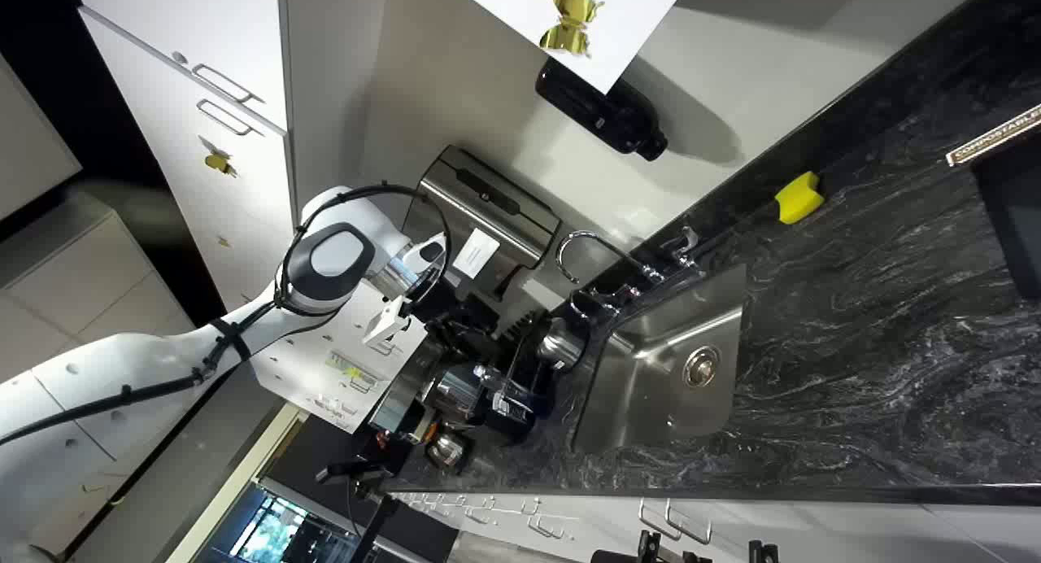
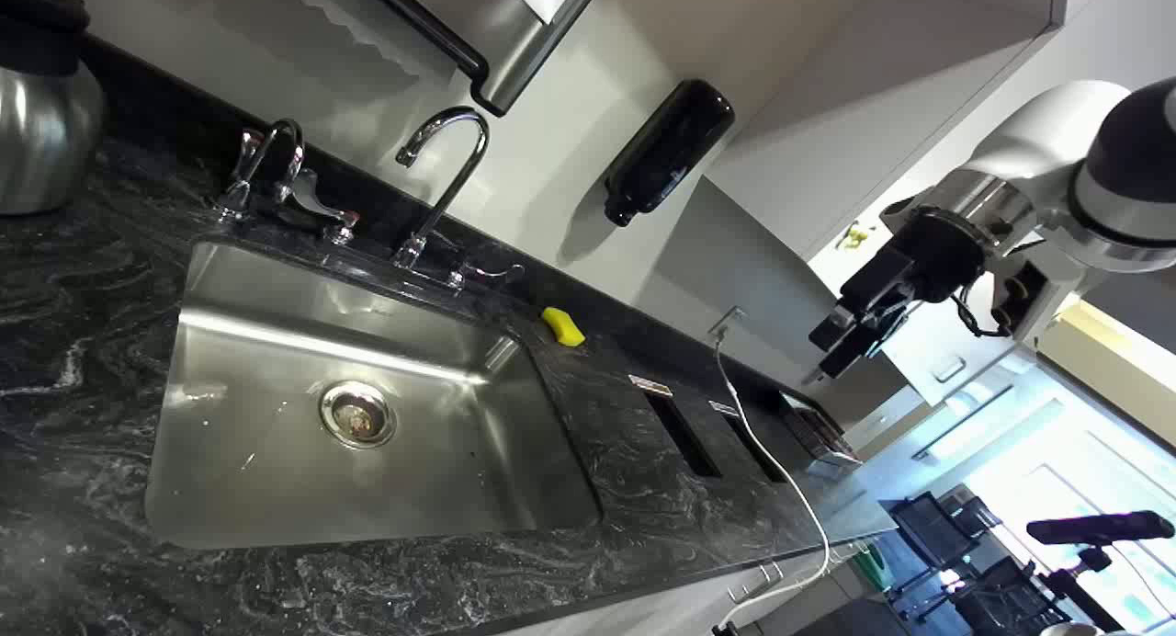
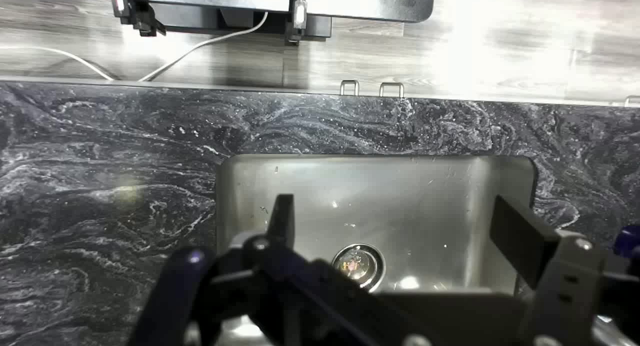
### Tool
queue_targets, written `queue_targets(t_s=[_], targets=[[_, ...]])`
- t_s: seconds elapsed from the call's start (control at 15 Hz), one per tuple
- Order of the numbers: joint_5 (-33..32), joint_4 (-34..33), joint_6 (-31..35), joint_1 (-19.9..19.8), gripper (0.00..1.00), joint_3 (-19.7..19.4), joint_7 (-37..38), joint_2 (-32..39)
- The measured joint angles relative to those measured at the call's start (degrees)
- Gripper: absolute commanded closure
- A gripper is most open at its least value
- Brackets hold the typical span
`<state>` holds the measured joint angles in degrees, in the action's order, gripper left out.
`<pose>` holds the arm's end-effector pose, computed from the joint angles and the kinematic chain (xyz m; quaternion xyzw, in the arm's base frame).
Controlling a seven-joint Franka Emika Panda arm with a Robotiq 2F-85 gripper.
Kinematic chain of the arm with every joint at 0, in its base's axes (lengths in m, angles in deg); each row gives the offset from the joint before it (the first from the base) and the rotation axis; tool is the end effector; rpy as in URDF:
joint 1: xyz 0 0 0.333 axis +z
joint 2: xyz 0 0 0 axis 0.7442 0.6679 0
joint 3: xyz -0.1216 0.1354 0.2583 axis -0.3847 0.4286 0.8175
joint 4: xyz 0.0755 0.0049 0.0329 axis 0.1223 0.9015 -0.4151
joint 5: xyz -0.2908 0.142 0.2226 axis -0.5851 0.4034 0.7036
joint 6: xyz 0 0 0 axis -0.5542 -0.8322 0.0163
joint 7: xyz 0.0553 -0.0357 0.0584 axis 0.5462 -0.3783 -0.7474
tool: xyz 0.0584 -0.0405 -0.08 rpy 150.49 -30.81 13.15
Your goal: Open the right tap
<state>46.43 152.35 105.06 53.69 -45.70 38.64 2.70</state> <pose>0.3662 0.0571 0.5006 -0.9938 -0.0221 0.0503 0.0969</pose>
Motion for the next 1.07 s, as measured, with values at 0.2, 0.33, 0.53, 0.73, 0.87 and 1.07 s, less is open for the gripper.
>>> queue_targets(t_s=[0.2, 0.33, 0.53, 0.73, 0.87, 1.07], targets=[[0.0, 0.0, 0.0, 0.0, 0.00, 0.0, 0.0, 0.0], [0.0, 0.0, 0.0, 0.0, 0.00, 0.0, 0.0, 0.0], [-0.4, 0.0, 0.0, -0.1, 0.00, 0.1, -0.1, 0.0], [-3.4, -0.1, 0.5, -0.2, 0.00, 0.3, -1.6, 0.3], [-7.4, -0.1, 1.1, -0.1, 0.00, 0.4, -4.5, 1.0], [-14.0, -0.3, 3.3, -0.1, 0.00, 0.4, -10.6, 3.0]])
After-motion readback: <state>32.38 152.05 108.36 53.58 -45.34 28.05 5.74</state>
